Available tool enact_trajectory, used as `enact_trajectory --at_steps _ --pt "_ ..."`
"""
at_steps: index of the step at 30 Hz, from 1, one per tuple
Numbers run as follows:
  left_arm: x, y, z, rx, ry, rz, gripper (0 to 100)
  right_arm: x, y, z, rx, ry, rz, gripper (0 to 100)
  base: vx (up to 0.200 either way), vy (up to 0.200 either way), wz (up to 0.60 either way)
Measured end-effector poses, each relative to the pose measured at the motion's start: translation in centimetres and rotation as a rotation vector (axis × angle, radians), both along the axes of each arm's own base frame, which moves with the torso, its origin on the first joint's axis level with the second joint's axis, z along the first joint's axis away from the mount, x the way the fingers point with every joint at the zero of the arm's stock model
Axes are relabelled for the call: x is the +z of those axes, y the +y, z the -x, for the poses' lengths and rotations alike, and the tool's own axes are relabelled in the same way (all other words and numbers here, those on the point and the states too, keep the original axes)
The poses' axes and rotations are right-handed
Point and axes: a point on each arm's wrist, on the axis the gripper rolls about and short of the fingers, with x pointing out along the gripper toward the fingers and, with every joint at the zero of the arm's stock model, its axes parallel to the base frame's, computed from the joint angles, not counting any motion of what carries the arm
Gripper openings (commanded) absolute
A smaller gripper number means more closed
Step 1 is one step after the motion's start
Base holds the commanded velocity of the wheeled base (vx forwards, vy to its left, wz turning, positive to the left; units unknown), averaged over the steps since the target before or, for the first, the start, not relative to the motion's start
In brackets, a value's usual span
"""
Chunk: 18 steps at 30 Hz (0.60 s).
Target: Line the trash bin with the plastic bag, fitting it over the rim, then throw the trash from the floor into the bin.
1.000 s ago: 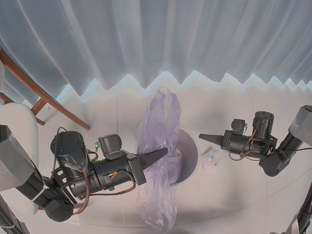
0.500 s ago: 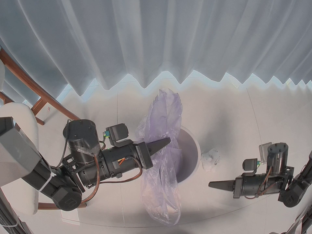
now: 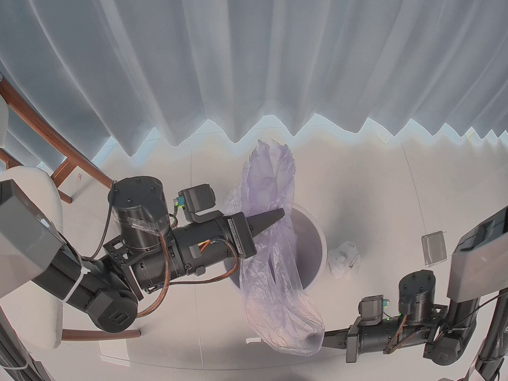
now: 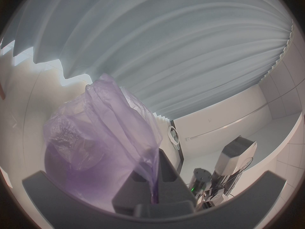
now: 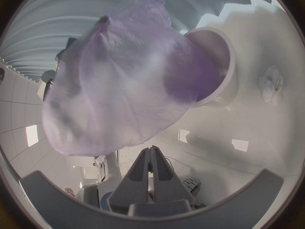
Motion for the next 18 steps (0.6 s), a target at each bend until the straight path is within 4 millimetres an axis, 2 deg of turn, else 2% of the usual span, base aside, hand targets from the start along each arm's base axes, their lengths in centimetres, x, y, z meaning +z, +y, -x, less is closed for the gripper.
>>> enact_trajectory --at_steps 4,8,18 --pt "0.2 0.1 0.2 0.000 -0.001 0.001 0 -1.5 1.5 -0.8 0.011 0.021 -0.007 0 0.000 0.000 0.00" --pt "0.2 0.1 0.6 -0.004 0.000 0.001 0 -2.0 3.2 -2.4 -0.020 0.045 -0.051 0 0.000 0.000 0.00" --pt "-1.0 0.1 3.0 -0.055 0.042 -0.036 0 -0.7 6.5 -6.9 -0.123 -0.028 -0.201 0 0.000 0.000 0.00"
